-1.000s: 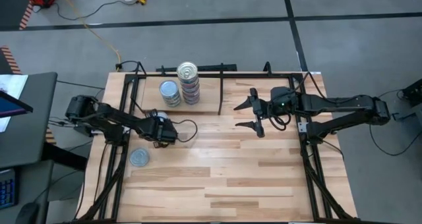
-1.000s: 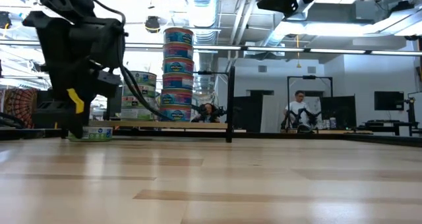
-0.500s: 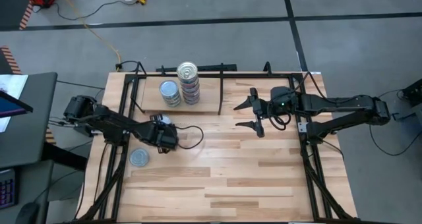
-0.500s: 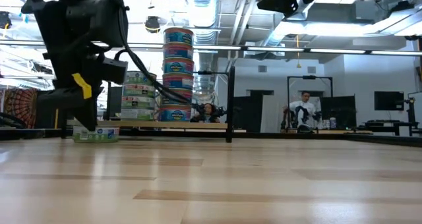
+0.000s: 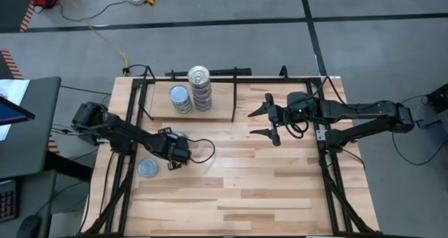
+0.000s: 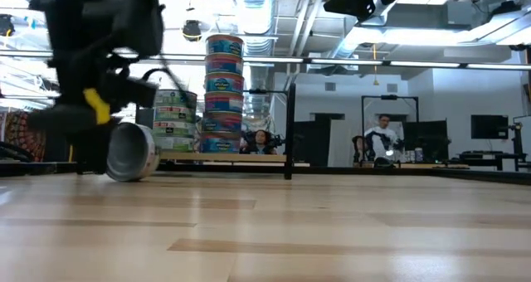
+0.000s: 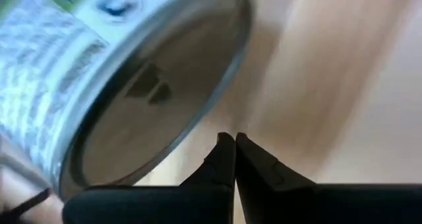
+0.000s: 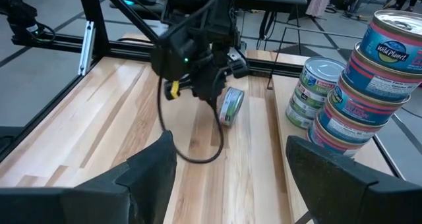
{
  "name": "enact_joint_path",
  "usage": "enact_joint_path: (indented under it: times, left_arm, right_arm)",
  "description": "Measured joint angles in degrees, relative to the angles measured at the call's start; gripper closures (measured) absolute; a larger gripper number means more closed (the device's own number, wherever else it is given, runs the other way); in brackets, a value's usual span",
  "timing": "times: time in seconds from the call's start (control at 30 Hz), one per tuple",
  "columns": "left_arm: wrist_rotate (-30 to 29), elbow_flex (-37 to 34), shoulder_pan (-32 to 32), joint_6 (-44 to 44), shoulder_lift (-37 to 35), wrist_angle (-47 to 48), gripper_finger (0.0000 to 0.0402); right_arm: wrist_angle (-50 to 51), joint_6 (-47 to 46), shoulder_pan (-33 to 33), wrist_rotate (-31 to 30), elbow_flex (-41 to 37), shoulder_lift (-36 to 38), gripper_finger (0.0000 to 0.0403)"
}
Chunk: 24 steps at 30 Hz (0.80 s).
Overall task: Stack canned seafood by type on shelf
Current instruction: Stack the green tuna can on top of the green tuna cans on the shelf
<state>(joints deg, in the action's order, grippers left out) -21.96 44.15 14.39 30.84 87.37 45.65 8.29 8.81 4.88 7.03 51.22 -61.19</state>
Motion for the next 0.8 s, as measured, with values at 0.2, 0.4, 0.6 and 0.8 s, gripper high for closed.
enact_joint_path:
  times: [0.2,0.4,0.6,0.8]
  left_arm:
    - [6.06,7.05,0.55,-3.42,-0.1,2.63,0.0401]
    - [5.81,16.48,3.58,-6.54,-0.1,2.37,0.0398]
    - [5.32,21.05,-0.02,-8.99,-0.11,3.27,0.0323]
    - [7.66,21.36,-4.77,-17.9,-0.08,3.5,0.0193]
  right_arm:
    - [0.01,-0.23,0.01,0.0,0.0,0.0,0.0092]
    - [0.25,0.01,0.01,0.01,0.0,0.01,0.0092]
    - [0.26,0.06,0.01,0.0,0.0,0.0,0.0092]
    - [0.75,0.45,0.01,0.0,0.0,0.0,0.0092]
